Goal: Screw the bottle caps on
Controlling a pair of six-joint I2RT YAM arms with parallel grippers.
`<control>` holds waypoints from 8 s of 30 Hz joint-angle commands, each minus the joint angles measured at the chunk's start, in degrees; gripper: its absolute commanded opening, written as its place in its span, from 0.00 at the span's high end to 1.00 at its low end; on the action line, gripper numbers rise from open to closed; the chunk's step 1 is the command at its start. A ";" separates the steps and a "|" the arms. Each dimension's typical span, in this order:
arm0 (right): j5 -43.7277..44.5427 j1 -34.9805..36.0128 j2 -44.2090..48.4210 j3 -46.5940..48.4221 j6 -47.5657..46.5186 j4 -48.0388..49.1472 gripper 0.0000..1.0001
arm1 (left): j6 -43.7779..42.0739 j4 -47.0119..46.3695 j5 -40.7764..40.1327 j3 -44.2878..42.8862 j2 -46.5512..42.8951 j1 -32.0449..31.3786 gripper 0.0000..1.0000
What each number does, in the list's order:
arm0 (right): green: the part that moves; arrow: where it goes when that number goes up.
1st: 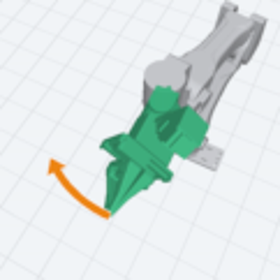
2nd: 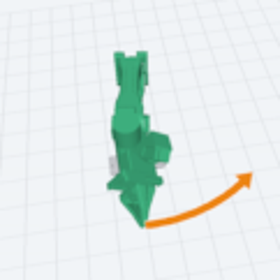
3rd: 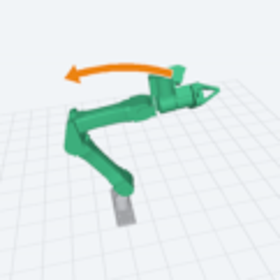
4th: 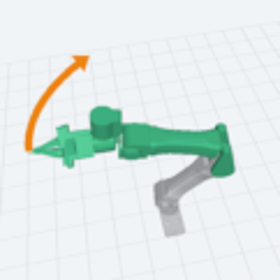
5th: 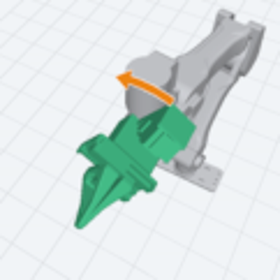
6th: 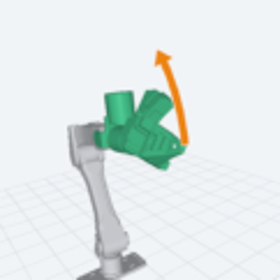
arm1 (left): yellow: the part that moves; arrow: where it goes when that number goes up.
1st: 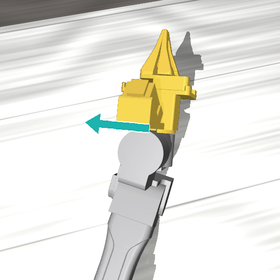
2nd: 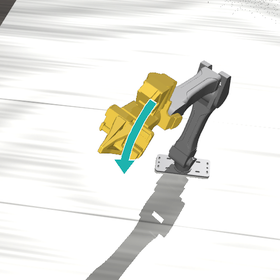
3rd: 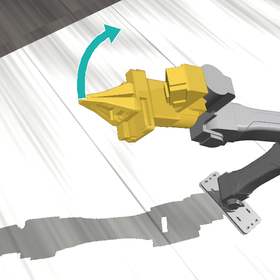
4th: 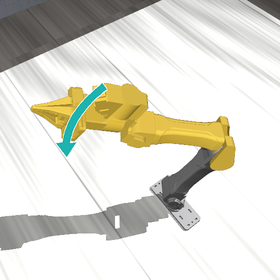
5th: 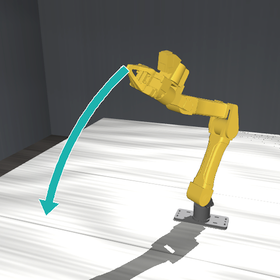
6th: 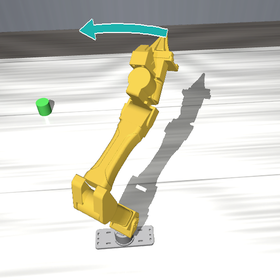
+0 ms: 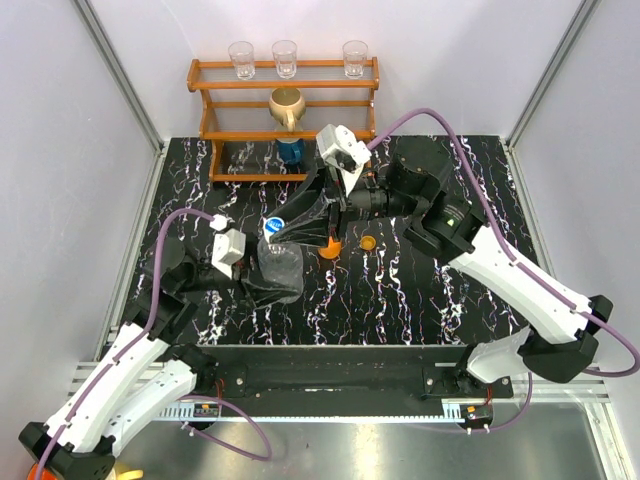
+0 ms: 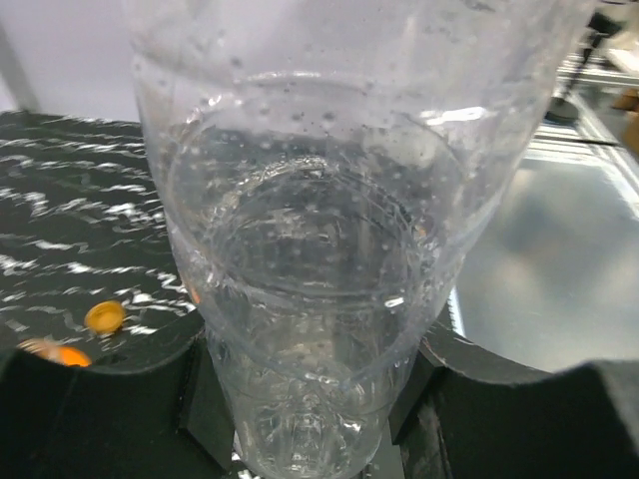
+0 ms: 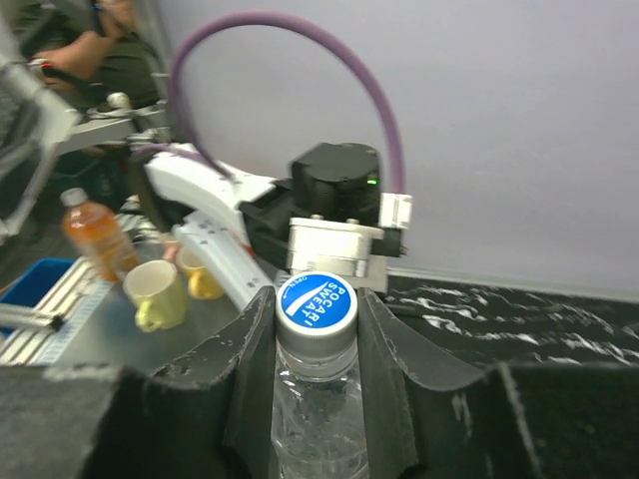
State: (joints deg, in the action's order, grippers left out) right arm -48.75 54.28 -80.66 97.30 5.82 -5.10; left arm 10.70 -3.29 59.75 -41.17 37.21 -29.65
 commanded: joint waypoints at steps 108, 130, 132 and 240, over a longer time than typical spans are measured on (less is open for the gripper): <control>39.24 8.12 -3.62 8.26 -5.22 -14.58 1.00 | -10.26 6.01 -35.95 -0.67 -3.46 3.72 0.62; 40.83 11.20 -0.47 8.00 -5.03 -11.67 0.08 | -3.52 1.74 -17.07 1.08 -6.10 4.77 0.58; 33.84 9.44 3.04 6.16 -5.65 -13.26 0.06 | -1.48 -1.61 -4.77 2.31 -5.66 4.78 0.58; -3.80 -4.71 4.11 -6.42 15.08 16.87 0.09 | 14.52 -18.33 14.61 6.63 -6.01 6.62 0.52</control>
State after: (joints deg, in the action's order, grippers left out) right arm -39.64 49.63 -75.18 92.20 18.63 4.95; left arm 21.39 -14.24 65.69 -32.29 30.87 -22.92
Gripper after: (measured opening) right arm 0.910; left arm 0.514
